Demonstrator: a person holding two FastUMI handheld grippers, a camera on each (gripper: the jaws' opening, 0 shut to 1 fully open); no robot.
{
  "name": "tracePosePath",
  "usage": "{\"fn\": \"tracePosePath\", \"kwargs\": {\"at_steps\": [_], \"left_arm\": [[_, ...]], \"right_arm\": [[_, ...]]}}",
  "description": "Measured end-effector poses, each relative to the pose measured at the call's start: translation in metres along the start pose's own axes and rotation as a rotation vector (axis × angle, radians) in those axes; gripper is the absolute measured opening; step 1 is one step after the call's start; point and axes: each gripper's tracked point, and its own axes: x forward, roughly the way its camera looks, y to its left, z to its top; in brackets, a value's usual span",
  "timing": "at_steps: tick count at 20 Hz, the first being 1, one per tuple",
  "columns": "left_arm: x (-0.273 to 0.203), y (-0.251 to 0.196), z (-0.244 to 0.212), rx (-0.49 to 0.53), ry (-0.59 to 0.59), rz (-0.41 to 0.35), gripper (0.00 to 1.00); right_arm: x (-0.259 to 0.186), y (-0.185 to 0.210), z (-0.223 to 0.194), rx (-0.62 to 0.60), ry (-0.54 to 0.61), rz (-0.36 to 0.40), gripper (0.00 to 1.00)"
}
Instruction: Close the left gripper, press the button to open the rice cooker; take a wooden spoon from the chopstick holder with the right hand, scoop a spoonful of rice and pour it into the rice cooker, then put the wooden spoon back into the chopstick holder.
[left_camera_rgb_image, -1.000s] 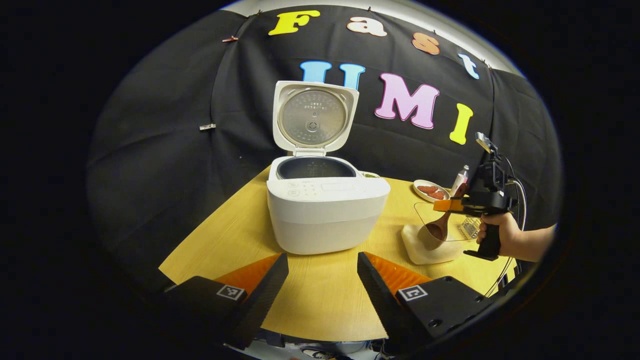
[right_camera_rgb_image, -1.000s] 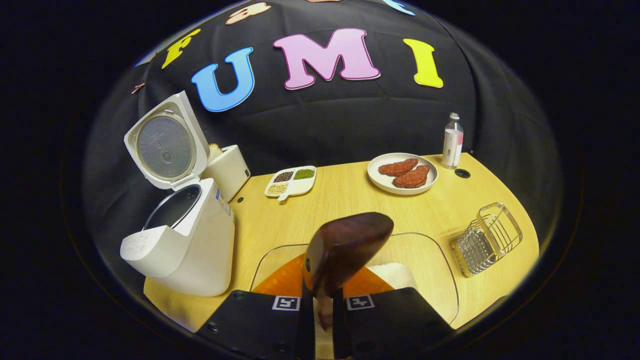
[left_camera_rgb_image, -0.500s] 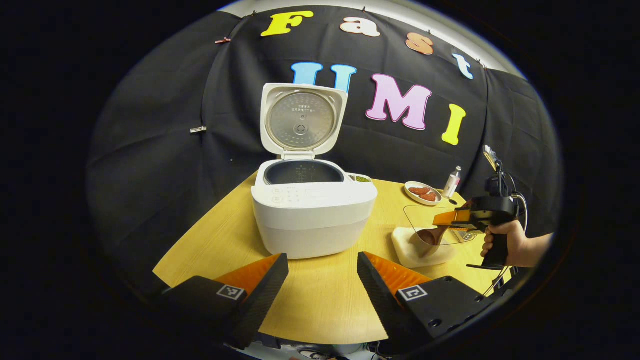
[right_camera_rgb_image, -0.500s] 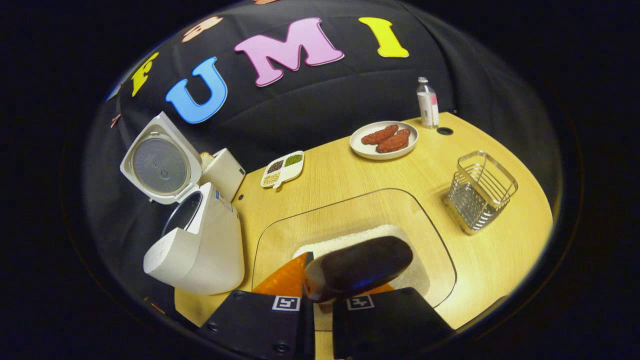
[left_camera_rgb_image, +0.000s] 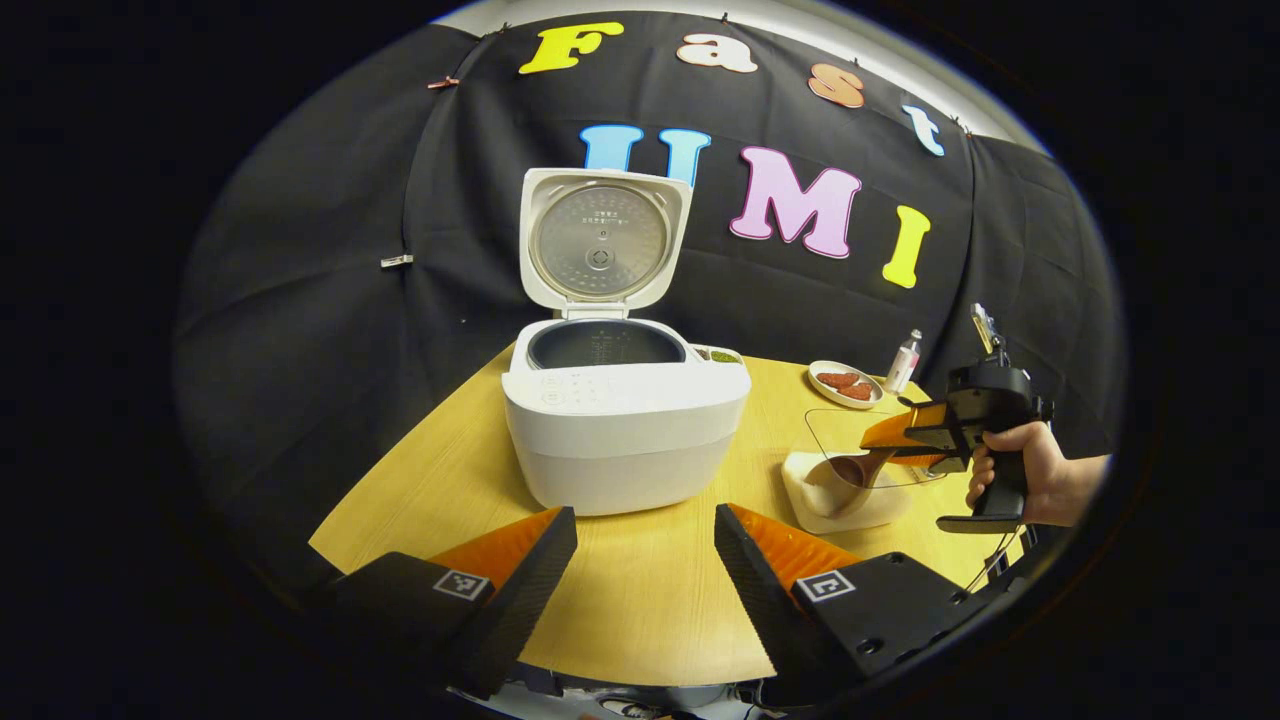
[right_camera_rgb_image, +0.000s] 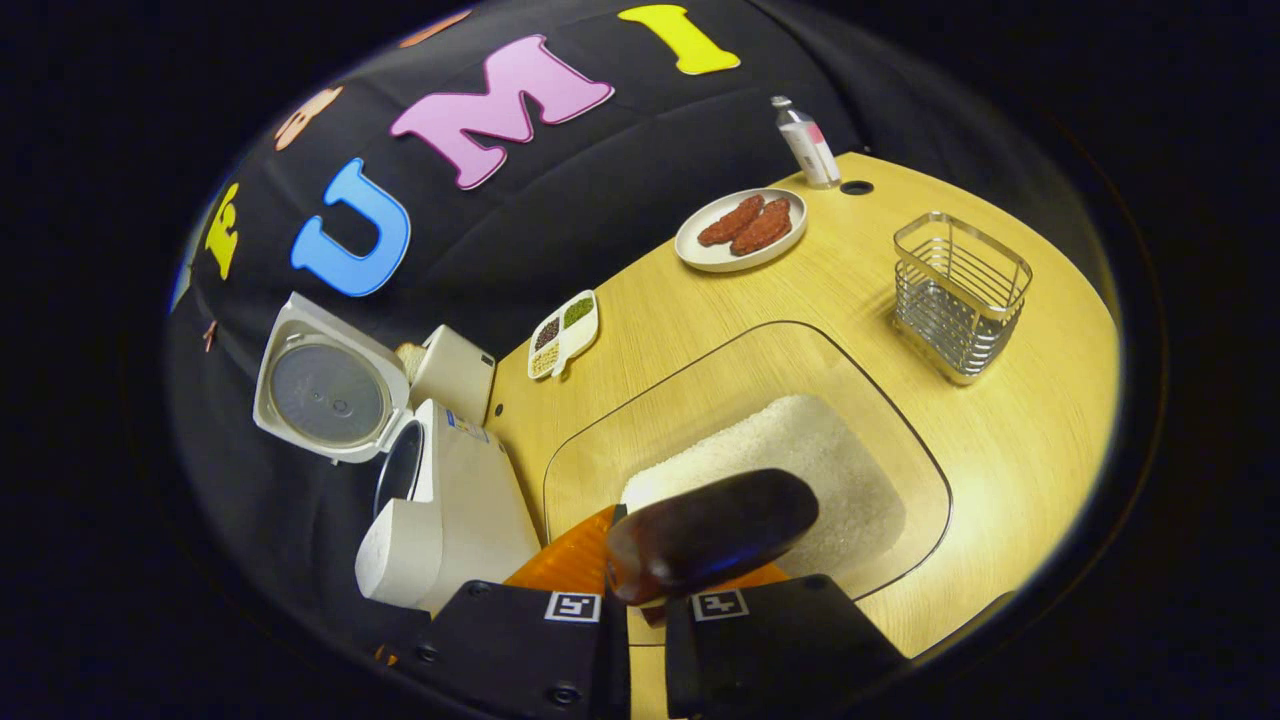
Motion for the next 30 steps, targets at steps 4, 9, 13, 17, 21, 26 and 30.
{"fn": "tracePosePath", "kwargs": {"at_steps": [4,9,13,17,21,26,30], "left_arm": [[-0.003,0.003,0.001,-0.003,-0.004,0.01,0.96],[-0.005,0.003,0.002,-0.009,-0.008,0.012,0.96],[-0.006,0.001,0.004,-0.011,-0.016,0.002,0.95],[-0.008,-0.001,0.004,-0.019,-0.025,-0.006,0.96],[-0.013,0.002,0.007,-0.047,-0.038,0.0,0.96],[-0.024,0.012,0.016,-0.103,-0.078,0.015,0.96],[-0.031,0.033,0.014,-0.166,-0.057,0.029,0.96]], "right_arm": [[-0.003,-0.009,0.012,0.181,0.009,0.015,0.18],[-0.019,-0.023,0.037,0.312,-0.023,0.015,0.18],[-0.039,-0.019,0.063,0.417,-0.054,0.044,0.18],[-0.055,0.004,0.09,0.465,-0.077,0.092,0.18],[-0.065,0.045,0.11,0.468,-0.07,0.16,0.18],[-0.063,0.106,0.122,0.449,-0.05,0.243,0.18],[-0.053,0.15,0.127,0.403,-0.056,0.278,0.18]]}}
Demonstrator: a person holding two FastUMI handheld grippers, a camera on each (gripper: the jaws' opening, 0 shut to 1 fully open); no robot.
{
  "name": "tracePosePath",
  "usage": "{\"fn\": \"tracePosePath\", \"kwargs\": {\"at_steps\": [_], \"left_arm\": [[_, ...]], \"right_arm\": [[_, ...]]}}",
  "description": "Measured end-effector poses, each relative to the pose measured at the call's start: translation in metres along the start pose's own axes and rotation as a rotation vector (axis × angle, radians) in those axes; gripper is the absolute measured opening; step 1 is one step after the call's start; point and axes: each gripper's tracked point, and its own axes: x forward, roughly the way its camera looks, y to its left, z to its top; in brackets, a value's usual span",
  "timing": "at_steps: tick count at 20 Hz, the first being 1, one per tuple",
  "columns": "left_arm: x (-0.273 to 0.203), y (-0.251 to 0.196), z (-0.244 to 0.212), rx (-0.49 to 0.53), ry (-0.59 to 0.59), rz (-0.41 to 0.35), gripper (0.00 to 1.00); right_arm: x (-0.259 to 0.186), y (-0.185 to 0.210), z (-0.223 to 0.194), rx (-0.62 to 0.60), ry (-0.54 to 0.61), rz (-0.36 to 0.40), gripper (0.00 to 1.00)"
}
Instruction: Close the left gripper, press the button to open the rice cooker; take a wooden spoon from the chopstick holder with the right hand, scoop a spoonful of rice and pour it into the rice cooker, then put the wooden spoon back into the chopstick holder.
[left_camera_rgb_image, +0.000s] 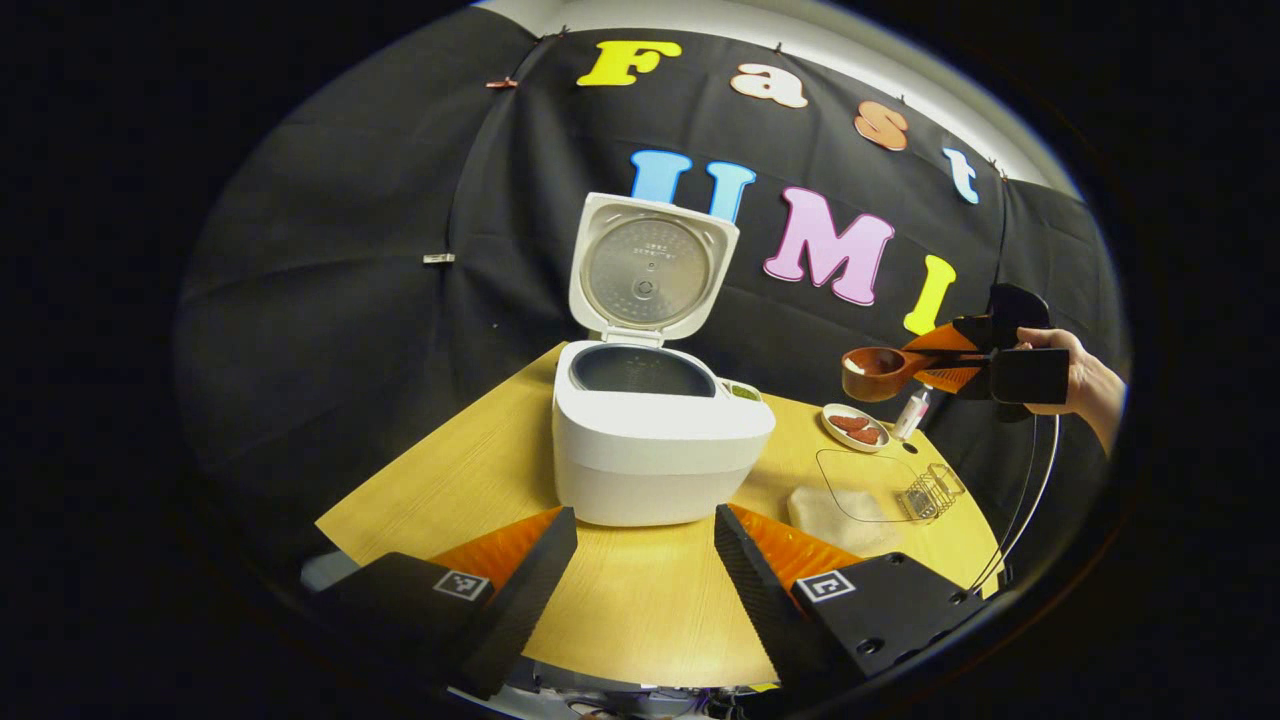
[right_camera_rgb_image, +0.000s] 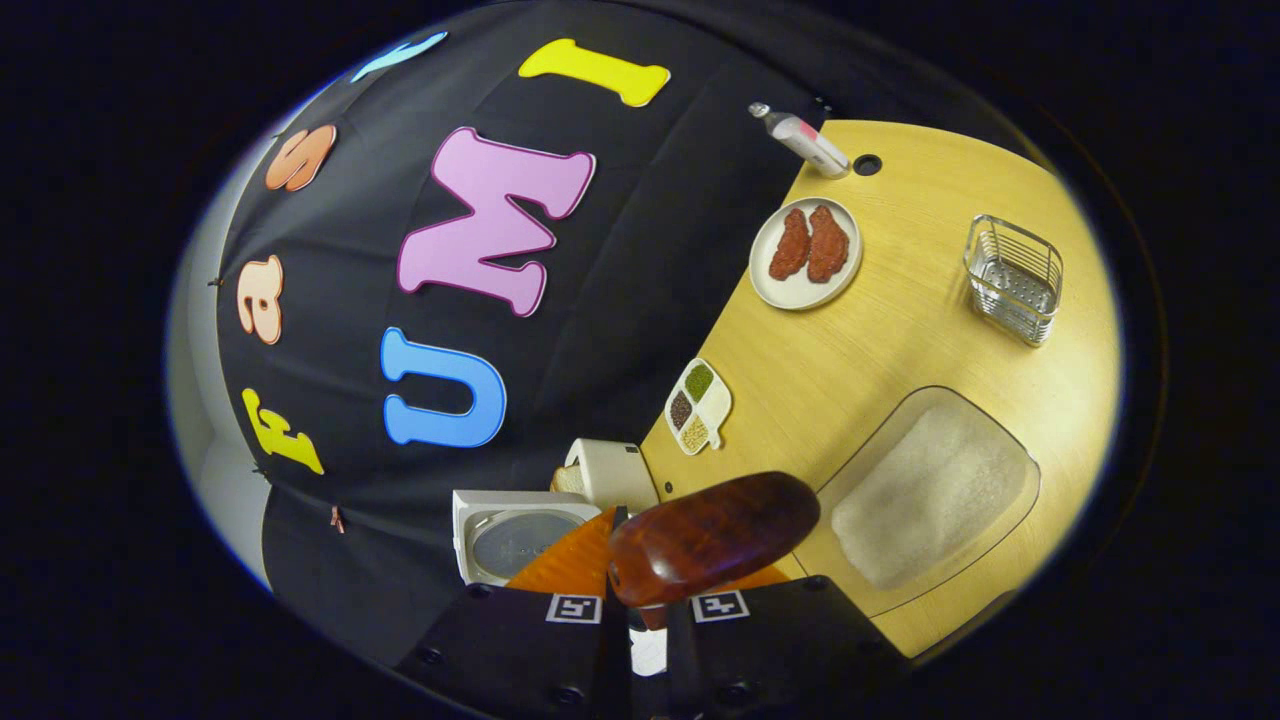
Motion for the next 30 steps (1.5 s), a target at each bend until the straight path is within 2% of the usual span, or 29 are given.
{"fn": "tracePosePath", "kwargs": {"at_steps": [3,9,13,18,20,24,30], "left_arm": [[-0.007,0.016,0.01,-0.061,-0.014,0.022,0.96],[-0.022,0.041,0.031,0.001,-0.04,0.043,0.96],[-0.029,0.047,0.035,0.022,-0.044,0.055,0.96],[-0.037,0.049,0.042,-0.151,-0.044,0.03,0.96],[-0.045,0.055,0.041,-0.188,-0.057,0.032,0.95],[-0.051,0.068,0.043,-0.192,-0.08,0.049,0.96],[-0.053,0.065,0.04,-0.142,-0.087,0.029,0.96]], "right_arm": [[0.019,0.029,-0.018,-0.017,0.029,0.027,0.18],[0.056,0.074,-0.061,-0.107,0.055,0.06,0.18],[0.084,0.088,-0.088,-0.236,0.021,0.059,0.18],[0.115,0.098,-0.132,-0.547,0.009,0.069,0.18],[0.128,0.104,-0.155,-0.656,0.024,0.078,0.18],[0.145,0.108,-0.18,-0.918,-0.002,0.089,0.18],[0.171,0.123,-0.223,-1.337,-0.067,0.17,0.18]]}}
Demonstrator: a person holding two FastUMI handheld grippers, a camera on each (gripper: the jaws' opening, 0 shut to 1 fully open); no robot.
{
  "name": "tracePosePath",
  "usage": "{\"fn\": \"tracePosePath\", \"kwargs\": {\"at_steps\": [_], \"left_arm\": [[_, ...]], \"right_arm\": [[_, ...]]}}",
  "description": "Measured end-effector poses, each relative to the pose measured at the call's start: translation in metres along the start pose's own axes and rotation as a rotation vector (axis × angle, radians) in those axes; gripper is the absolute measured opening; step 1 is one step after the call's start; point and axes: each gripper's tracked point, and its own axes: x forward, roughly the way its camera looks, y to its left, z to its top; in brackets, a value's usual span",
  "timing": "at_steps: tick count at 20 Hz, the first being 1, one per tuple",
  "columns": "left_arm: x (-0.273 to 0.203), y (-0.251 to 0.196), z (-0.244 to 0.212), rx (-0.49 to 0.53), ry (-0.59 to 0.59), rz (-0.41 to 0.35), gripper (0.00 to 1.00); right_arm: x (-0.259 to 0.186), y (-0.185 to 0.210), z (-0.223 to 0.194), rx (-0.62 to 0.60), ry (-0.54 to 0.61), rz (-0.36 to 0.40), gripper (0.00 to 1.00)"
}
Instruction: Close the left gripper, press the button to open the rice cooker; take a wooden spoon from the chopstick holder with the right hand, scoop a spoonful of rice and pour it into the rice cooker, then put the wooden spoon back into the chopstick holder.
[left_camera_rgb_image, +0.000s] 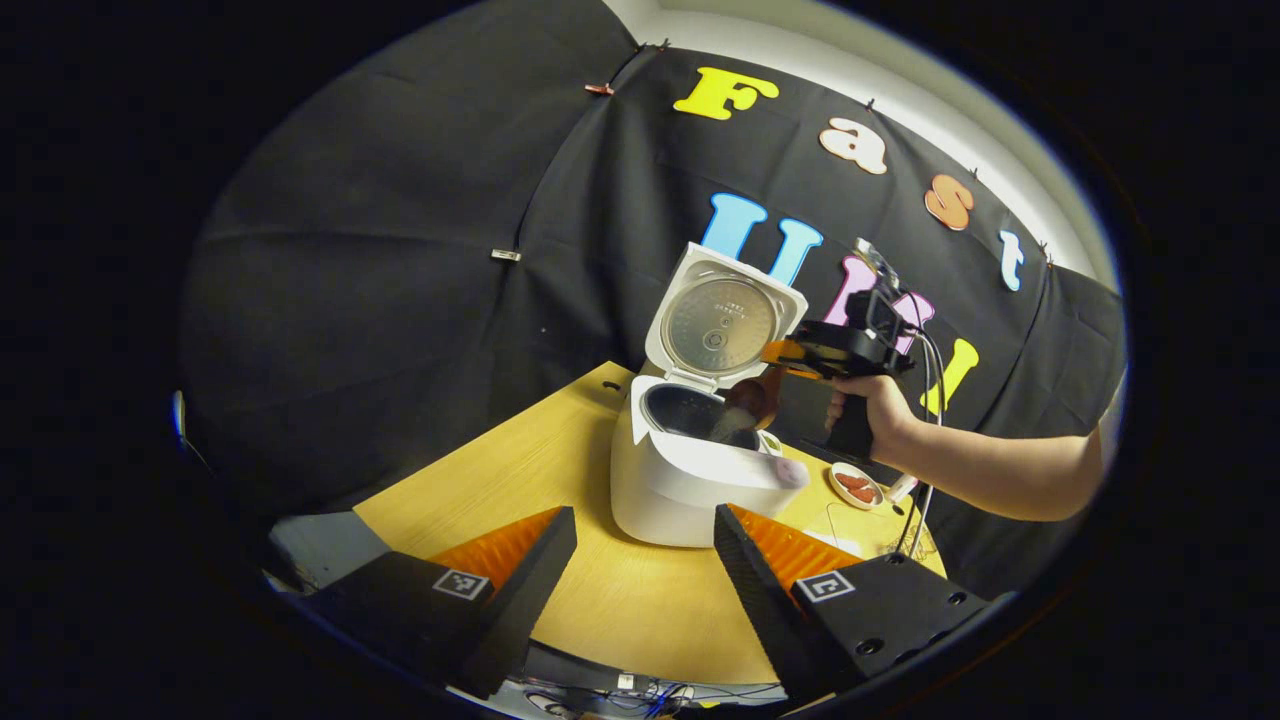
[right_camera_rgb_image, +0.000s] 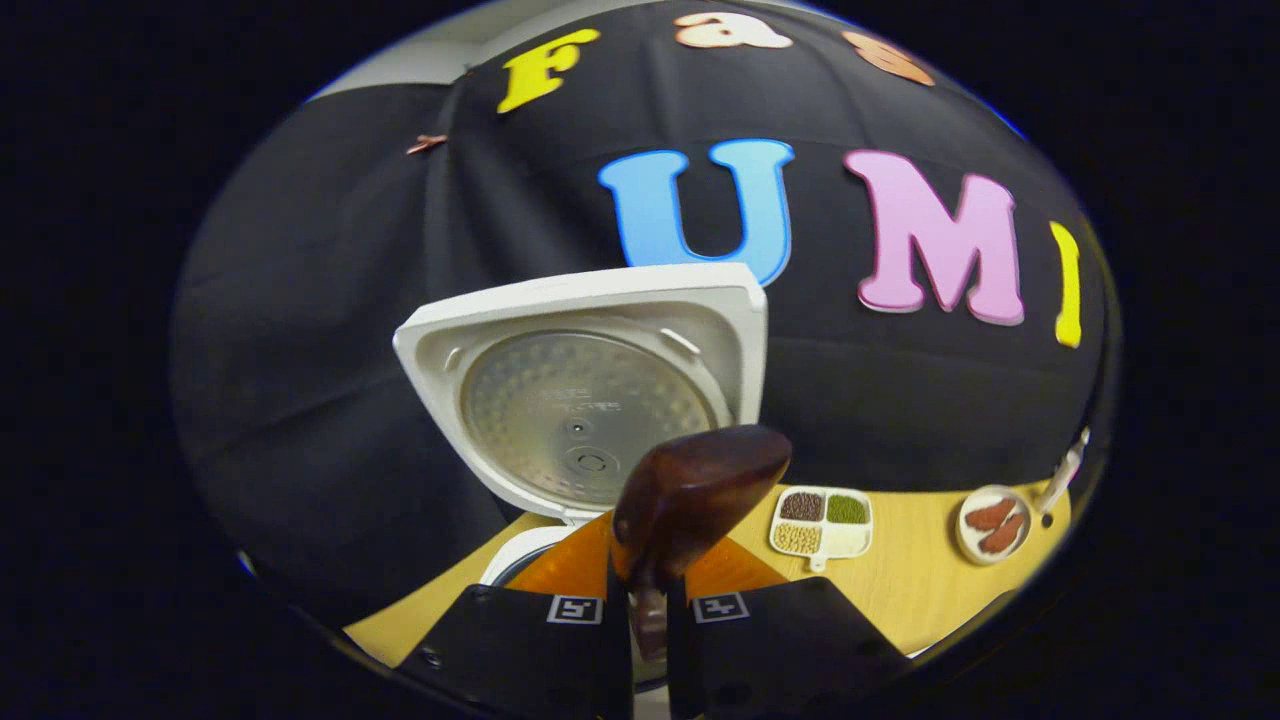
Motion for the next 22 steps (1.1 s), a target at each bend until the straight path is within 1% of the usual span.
{"fn": "tracePosePath", "kwargs": {"at_steps": [3,5,8,9,10,11,12,13,15,17,18,19,22], "left_arm": [[0.004,-0.002,-0.003,-0.005,0.008,-0.005,0.96],[0.005,-0.002,-0.004,-0.02,0.01,-0.005,0.96],[0.005,-0.001,-0.004,-0.037,0.004,-0.001,0.96],[0.005,-0.001,-0.004,-0.04,0.003,0.001,0.96],[0.006,-0.001,-0.005,-0.041,0.003,0.002,0.96],[0.007,-0.001,-0.005,-0.04,0.005,0.006,0.96],[0.007,-0.001,-0.006,-0.037,0.007,0.008,0.96],[0.007,-0.001,-0.006,-0.033,0.008,0.011,0.96],[0.007,-0.002,-0.007,-0.026,0.01,0.014,0.96],[0.008,-0.003,-0.006,-0.023,0.008,0.015,0.96],[0.007,-0.003,-0.007,-0.02,0.007,0.017,0.97],[0.007,-0.004,-0.007,-0.015,0.006,0.018,0.95],[0.009,-0.011,-0.006,0.012,0.003,0.017,0.96]], "right_arm": [[0.007,0.027,-0.006,-0.195,-0.029,0.06,0.18],[0.009,0.04,-0.014,-0.259,-0.03,0.089,0.18],[0.011,0.05,-0.02,-0.368,-0.046,0.106,0.18],[0.012,0.054,-0.022,-0.421,-0.056,0.117,0.13],[0.011,0.06,-0.025,-0.478,-0.062,0.131,0.13],[0.011,0.063,-0.029,-0.531,-0.067,0.142,0.18],[0.01,0.067,-0.032,-0.57,-0.073,0.151,0.13],[0.009,0.069,-0.034,-0.59,-0.073,0.159,0.17],[0.007,0.072,-0.039,-0.591,-0.066,0.173,0.17],[0.006,0.068,-0.034,-0.568,-0.069,0.168,0.18],[0.004,0.064,-0.029,-0.543,-0.07,0.164,0.18],[0.003,0.062,-0.023,-0.509,-0.071,0.16,0.18],[-0.01,0.043,-0.009,-0.368,-0.053,0.143,0.18]]}}
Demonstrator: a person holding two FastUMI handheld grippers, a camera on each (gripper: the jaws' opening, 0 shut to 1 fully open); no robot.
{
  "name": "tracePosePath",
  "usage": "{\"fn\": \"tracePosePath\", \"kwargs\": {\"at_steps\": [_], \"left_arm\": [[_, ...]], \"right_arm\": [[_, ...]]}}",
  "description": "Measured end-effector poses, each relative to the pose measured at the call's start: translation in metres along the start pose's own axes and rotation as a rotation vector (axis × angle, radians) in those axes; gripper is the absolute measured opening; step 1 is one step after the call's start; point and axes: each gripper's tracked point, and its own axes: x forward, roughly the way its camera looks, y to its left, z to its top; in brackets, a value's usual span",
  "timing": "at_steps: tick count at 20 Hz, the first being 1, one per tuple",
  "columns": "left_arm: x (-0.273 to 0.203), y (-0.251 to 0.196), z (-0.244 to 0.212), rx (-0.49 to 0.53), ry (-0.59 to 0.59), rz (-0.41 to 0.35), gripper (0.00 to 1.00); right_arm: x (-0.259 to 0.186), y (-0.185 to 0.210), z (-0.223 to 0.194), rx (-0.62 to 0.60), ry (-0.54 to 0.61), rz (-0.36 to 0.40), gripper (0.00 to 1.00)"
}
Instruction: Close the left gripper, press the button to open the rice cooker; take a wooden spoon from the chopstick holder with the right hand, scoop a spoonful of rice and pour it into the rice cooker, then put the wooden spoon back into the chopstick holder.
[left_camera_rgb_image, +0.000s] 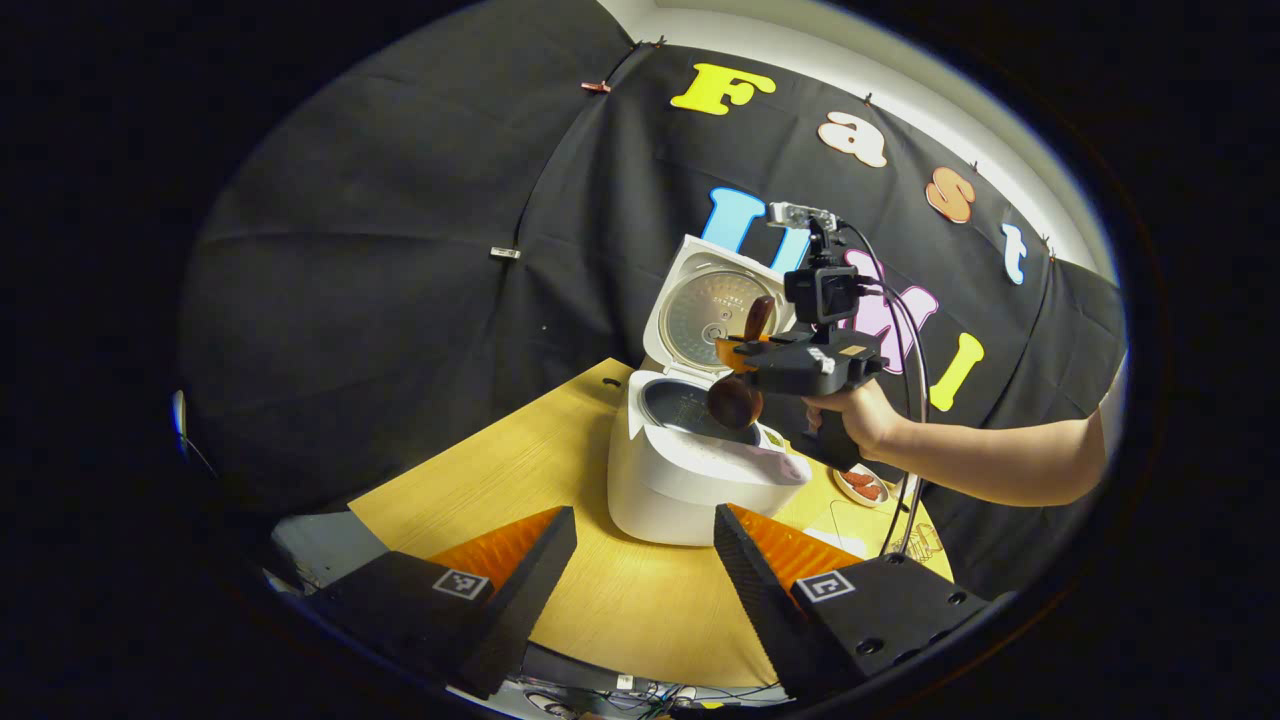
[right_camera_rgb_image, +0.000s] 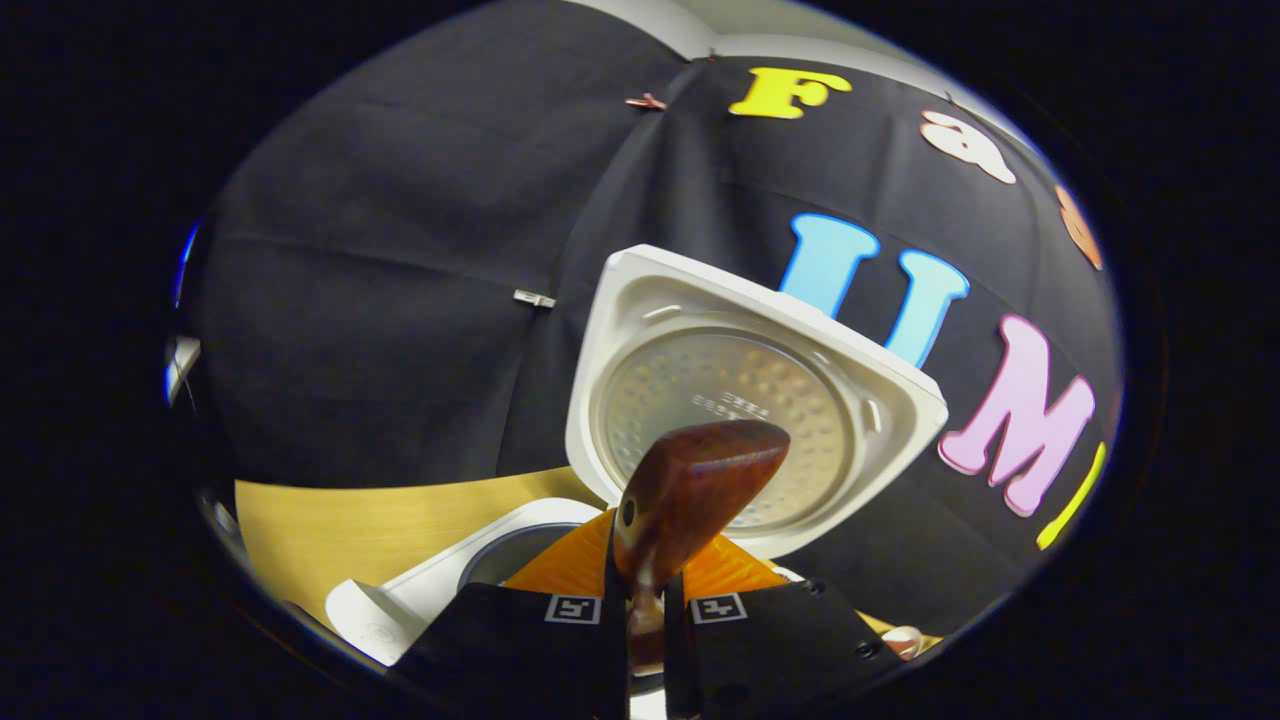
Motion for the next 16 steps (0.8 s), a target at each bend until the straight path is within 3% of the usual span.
{"fn": "tracePosePath", "kwargs": {"at_steps": [8,16], "left_arm": [[0.019,-0.05,0.009,0.051,-0.013,-0.043,0.96],[0.04,-0.107,0.004,0.102,-0.002,-0.051,0.96]], "right_arm": [[-0.099,-0.113,0.025,0.349,-0.115,-0.092,0.18],[-0.226,-0.239,-0.037,0.394,-0.106,-0.285,0.18]]}}
